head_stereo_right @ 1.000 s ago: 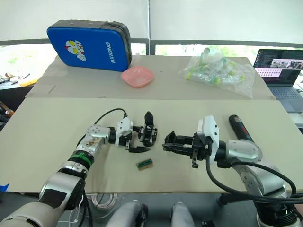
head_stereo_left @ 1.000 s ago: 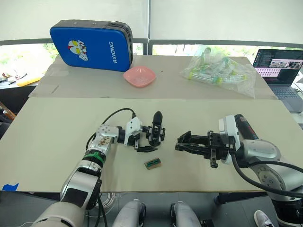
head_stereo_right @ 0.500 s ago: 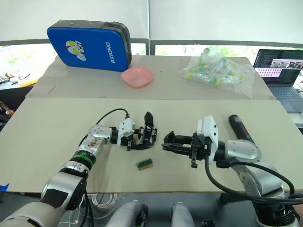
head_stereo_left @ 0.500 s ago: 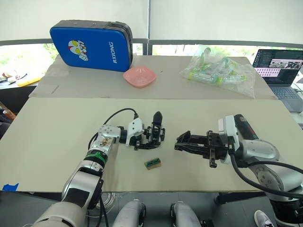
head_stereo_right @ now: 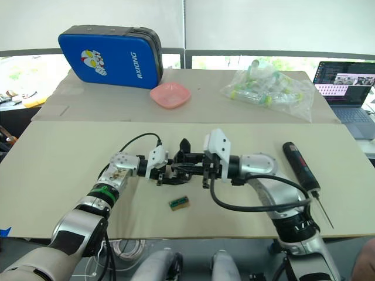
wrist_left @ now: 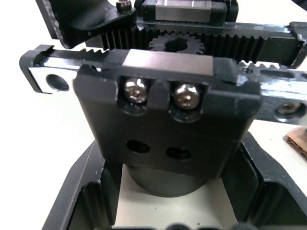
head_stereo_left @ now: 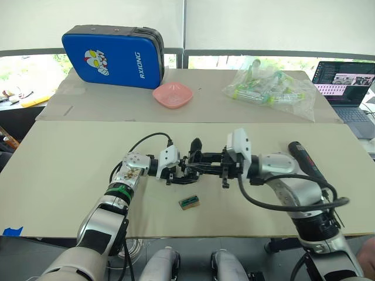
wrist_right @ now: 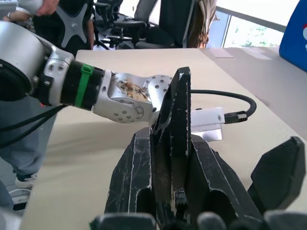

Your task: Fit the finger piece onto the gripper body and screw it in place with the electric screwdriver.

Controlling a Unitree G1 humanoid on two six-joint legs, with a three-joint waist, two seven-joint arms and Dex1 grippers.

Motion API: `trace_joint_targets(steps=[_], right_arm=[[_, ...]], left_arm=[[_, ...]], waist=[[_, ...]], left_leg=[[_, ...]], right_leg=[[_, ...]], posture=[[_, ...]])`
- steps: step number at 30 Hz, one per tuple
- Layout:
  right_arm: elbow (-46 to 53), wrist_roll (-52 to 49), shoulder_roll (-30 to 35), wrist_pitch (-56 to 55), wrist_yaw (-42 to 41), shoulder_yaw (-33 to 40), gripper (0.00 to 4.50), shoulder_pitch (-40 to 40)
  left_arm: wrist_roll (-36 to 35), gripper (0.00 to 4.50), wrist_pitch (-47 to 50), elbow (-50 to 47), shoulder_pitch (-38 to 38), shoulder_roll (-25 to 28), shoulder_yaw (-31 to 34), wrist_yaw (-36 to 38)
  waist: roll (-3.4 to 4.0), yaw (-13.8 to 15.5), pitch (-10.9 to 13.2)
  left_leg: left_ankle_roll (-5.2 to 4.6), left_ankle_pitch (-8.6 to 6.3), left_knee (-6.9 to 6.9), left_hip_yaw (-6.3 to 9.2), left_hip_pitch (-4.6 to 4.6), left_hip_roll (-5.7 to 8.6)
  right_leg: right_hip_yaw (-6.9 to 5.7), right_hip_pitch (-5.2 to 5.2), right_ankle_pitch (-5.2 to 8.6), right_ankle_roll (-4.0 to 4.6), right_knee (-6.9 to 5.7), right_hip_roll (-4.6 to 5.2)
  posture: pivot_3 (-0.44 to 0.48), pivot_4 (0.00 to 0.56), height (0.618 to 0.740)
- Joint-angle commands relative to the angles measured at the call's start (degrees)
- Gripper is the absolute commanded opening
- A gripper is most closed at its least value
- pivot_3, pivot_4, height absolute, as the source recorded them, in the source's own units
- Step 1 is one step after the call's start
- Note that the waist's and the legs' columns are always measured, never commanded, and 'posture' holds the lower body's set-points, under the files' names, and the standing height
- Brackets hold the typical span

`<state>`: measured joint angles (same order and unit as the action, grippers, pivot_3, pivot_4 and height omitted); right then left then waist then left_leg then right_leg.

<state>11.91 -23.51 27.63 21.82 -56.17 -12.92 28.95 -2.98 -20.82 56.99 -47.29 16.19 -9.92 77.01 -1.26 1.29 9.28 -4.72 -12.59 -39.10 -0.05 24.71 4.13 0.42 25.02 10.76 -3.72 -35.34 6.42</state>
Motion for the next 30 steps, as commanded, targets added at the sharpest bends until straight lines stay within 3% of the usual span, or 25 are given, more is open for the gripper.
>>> trace_joint_targets(steps=[1,30], right_arm=[[-1.38,2.72,-0.42,-2.76,-0.29,-0.83,0.43,1.49],[-8.43,7.4,-3.44,3.38,0.28,-3.57,0.43,2.65]], left_arm=[[1.47,2.32,1.38,0.32,0.61,0.51,-0.54,-0.92],[1.99,2.32,2.71,-1.95,4.02,1.79,-1.2,-1.7]], waist=[[0.0,-0.02,0.0],[0.04,-0.78,-0.23]], left_leg=[[0.0,0.0,0.0,0.0,0.0,0.0],[0.07,0.02,0.02,-0.01,-0.53,-0.02]], right_leg=[[0.0,0.0,0.0,0.0,-0.01,0.0],[0.0,-0.1,0.02,0.04,-0.41,0.01]], posture=[[0.0,0.15,0.74],[0.0,0.15,0.74]])
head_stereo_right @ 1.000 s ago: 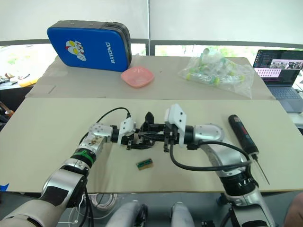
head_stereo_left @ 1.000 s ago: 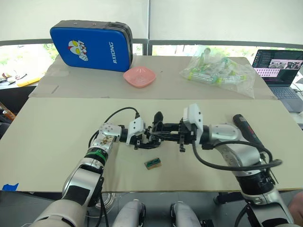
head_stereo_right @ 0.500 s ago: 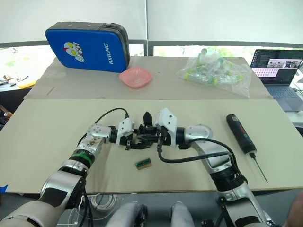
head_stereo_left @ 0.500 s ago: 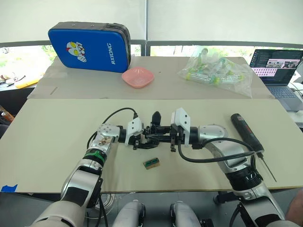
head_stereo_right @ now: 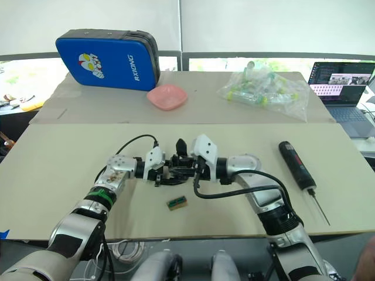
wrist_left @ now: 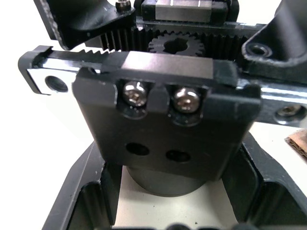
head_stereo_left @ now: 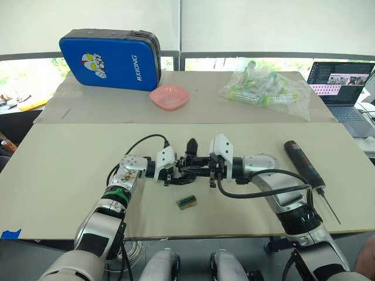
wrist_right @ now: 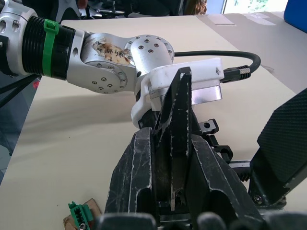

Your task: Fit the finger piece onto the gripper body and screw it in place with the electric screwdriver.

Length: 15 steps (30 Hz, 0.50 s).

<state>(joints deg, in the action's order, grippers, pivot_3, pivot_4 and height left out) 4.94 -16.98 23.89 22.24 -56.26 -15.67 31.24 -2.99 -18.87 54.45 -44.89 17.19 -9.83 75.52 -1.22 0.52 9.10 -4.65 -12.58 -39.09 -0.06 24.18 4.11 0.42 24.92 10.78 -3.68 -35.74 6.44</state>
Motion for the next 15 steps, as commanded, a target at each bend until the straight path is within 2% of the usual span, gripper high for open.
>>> trace_joint_targets(steps=[1,9,15], right_arm=[[-1.73,0.82,0.34,3.6,0.32,-0.89,0.43,0.42],[-0.04,-1.12,0.01,10.66,-1.31,-2.38,0.43,1.64],[-1.61,-0.85,0.22,11.66,-1.66,-2.72,0.43,1.45]], left_arm=[[1.99,2.32,0.81,0.54,1.62,0.8,-1.29,-0.26],[1.97,2.32,1.06,0.34,1.88,0.91,-1.48,-0.04],[1.56,2.32,1.32,-0.14,2.29,0.93,-1.37,0.43]], waist=[[0.0,-0.02,-0.07],[0.02,-0.06,-0.51],[0.02,-0.05,-0.73]], left_leg=[[0.0,0.0,0.01,0.0,-0.01,0.0],[0.01,-0.01,0.07,0.0,-0.04,-0.02],[0.01,-0.02,0.14,0.0,-0.04,-0.02]], right_leg=[[0.0,-0.01,0.0,0.0,0.0,0.0],[0.0,0.0,0.01,0.03,0.01,0.01],[0.0,0.02,0.02,0.03,0.04,0.03]], posture=[[0.0,0.15,0.74],[0.0,0.15,0.74],[0.0,0.15,0.74]])
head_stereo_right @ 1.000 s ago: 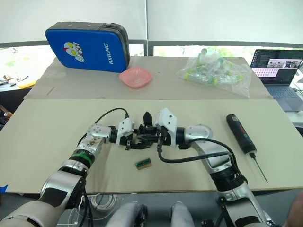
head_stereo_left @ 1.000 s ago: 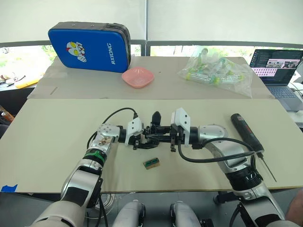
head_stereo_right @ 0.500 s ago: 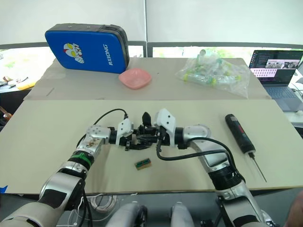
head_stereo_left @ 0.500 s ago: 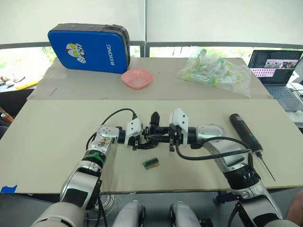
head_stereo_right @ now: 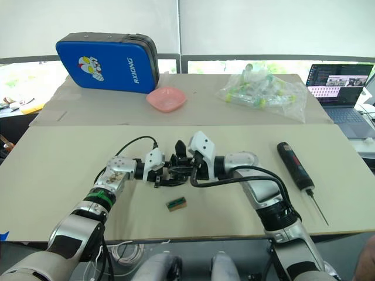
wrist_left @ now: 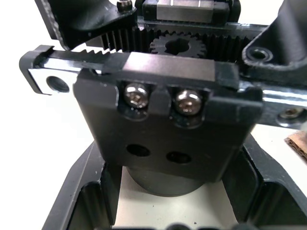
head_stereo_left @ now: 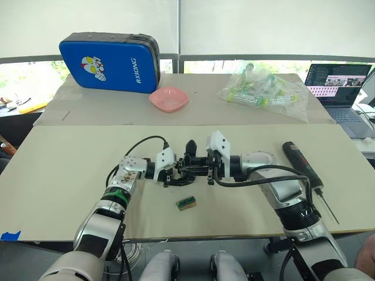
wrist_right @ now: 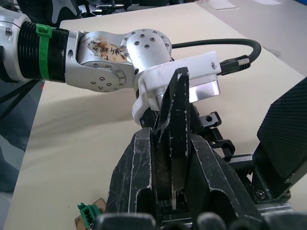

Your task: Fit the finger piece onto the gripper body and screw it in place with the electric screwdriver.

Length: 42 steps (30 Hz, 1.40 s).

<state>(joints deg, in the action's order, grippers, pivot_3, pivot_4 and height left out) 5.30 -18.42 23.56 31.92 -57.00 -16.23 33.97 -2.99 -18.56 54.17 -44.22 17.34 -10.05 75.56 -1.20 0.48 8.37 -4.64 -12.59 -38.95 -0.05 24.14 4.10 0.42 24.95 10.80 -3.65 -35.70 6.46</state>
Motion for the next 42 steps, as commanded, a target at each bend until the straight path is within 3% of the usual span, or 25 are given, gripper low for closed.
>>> trace_joint_targets(steps=[1,12,17,42], right_arm=[[-3.2,0.81,0.43,1.38,-0.84,-1.84,0.43,-1.28],[-13.37,4.41,0.32,-4.22,-1.04,-3.08,0.42,2.75],[-13.52,4.36,0.41,-0.96,-1.65,-5.32,0.42,4.18],[-13.48,3.61,1.58,-4.15,-3.82,-3.95,0.42,1.69]], left_arm=[[1.56,2.32,1.07,0.05,1.69,0.79,-1.15,0.4],[0.93,2.32,1.69,-0.94,2.53,0.6,-1.06,0.98],[0.92,2.32,1.88,-1.61,3.23,0.88,-1.12,1.05],[0.59,2.32,2.93,-4.02,5.27,1.61,-1.31,0.64]], waist=[[0.01,-0.01,-0.04],[-0.02,-0.54,-0.46],[0.01,-1.17,-0.48],[0.0,-1.18,-0.57]], left_leg=[[0.0,0.0,0.01,0.0,0.0,0.0],[0.32,-0.19,0.08,0.0,-0.26,-0.01],[0.44,-0.27,0.35,0.05,-0.82,-0.08],[0.48,-0.29,0.66,0.04,-0.84,-0.08]], right_leg=[[0.0,0.0,0.0,0.0,0.01,0.0],[-0.01,-0.23,0.04,0.07,0.07,0.0],[-0.13,-0.75,0.1,0.14,0.41,0.01],[-0.13,-0.74,0.1,0.14,0.67,0.07]], posture=[[0.0,0.15,0.74],[0.0,0.15,0.74],[0.0,0.15,0.74],[0.0,0.15,0.74]])
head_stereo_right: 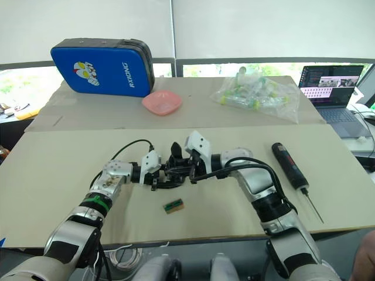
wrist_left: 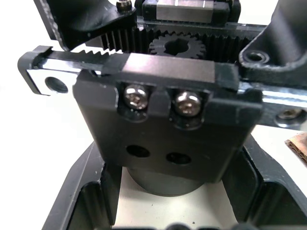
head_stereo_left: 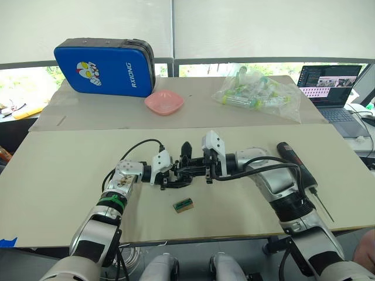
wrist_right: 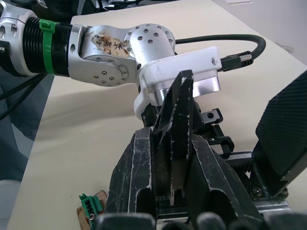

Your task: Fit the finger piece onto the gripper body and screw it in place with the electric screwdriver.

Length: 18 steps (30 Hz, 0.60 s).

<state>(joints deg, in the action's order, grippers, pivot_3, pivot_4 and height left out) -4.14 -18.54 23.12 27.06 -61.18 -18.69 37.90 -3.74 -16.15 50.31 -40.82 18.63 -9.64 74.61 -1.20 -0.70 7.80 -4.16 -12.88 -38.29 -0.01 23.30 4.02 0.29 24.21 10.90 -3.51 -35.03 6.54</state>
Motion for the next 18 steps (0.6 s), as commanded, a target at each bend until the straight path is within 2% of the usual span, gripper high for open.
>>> trace_joint_targets(steps=[1,11,15,17,18], right_arm=[[-3.95,3.84,2.17,0.53,0.03,-1.77,0.42,-2.41],[-2.03,3.52,1.64,-0.5,0.14,-1.42,0.42,-1.0],[-0.01,2.66,2.43,-1.18,-2.74,-1.82,0.42,-1.08],[1.49,1.65,1.55,-2.45,-2.17,-0.26,1.45,-0.87],[2.1,1.87,1.23,-4.17,-1.69,0.4,1.79,-0.7]], left_arm=[[1.33,2.32,0.57,-0.3,1.97,0.35,-1.71,1.5],[1.23,2.32,0.69,-0.88,2.52,0.73,-1.74,1.09],[1.22,2.32,0.63,-0.91,2.68,0.65,-1.75,0.92],[1.2,2.32,0.65,-0.89,2.73,0.61,-1.69,0.69],[1.16,2.32,0.67,-0.82,2.75,0.6,-1.6,0.54]], waist=[[0.0,0.0,0.0],[0.0,-0.02,0.0],[0.0,0.0,0.0],[0.0,0.02,0.0],[-0.01,0.02,0.01]], left_leg=[[0.0,0.0,0.0,0.0,0.0,0.0],[0.0,-0.01,0.07,0.0,0.01,0.0],[0.0,-0.01,0.1,0.0,0.02,0.0],[-0.01,-0.02,0.11,-0.01,0.04,0.0],[-0.01,-0.03,0.12,0.0,0.05,0.0]], right_leg=[[0.0,0.0,0.0,0.0,0.0,0.0],[0.0,0.02,0.0,0.0,0.04,0.01],[0.0,0.03,0.0,0.0,0.06,0.01],[-0.01,0.05,0.0,0.0,0.07,0.01],[-0.03,0.06,0.0,0.0,0.08,0.01]], posture=[[0.0,0.15,0.74],[0.0,0.15,0.74],[0.0,0.15,0.74],[0.0,0.15,0.74],[0.0,0.15,0.74]])
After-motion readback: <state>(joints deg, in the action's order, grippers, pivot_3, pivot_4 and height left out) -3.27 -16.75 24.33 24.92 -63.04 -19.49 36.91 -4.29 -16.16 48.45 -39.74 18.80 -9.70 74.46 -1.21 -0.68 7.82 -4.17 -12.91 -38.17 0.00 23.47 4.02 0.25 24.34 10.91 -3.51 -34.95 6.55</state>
